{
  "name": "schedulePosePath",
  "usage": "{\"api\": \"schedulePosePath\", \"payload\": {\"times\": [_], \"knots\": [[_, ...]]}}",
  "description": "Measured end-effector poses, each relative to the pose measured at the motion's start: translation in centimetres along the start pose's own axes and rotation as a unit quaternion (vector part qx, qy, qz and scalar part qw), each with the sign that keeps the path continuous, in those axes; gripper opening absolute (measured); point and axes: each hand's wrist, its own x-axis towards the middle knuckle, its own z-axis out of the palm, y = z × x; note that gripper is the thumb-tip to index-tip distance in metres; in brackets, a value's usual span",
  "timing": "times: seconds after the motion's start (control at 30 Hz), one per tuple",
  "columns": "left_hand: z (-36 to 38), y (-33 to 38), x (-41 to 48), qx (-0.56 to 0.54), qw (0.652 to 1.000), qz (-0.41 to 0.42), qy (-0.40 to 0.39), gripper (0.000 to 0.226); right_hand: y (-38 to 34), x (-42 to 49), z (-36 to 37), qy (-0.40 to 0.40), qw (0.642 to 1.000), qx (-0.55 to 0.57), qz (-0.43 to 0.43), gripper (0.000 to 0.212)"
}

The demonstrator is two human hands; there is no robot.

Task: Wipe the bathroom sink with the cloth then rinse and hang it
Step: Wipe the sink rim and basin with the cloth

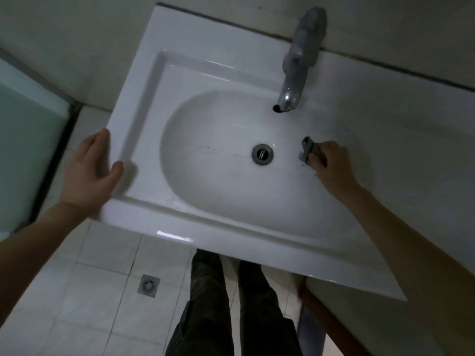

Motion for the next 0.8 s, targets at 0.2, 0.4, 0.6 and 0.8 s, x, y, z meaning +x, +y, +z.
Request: {"api": "schedulePosePath", "payload": {"times": [0.2,0.4,0.6,0.8], "knots": [[1.5,-4.1,1.0,-0.004,0.999,-0.047,-0.002,0.070,5.7,2.8,2.7,-0.042,0.939,-0.314,-0.138,0.041],[0.1,-1.4,0.0,0.012,0.999,0.015,0.026,0.068,-0.2,-5.9,9.0,-0.127,0.985,-0.098,-0.065,0.039],[0.0,0.0,0.0,-0.002,1.000,0.017,0.025,0.069,-12.3,-5.4,14.7,-0.207,0.969,0.131,-0.033,0.029],[0.2,0.3,0.4,-0.010,1.000,0.016,0.022,0.073,-16.6,-4.0,13.2,-0.243,0.875,0.377,0.181,0.016]]}}
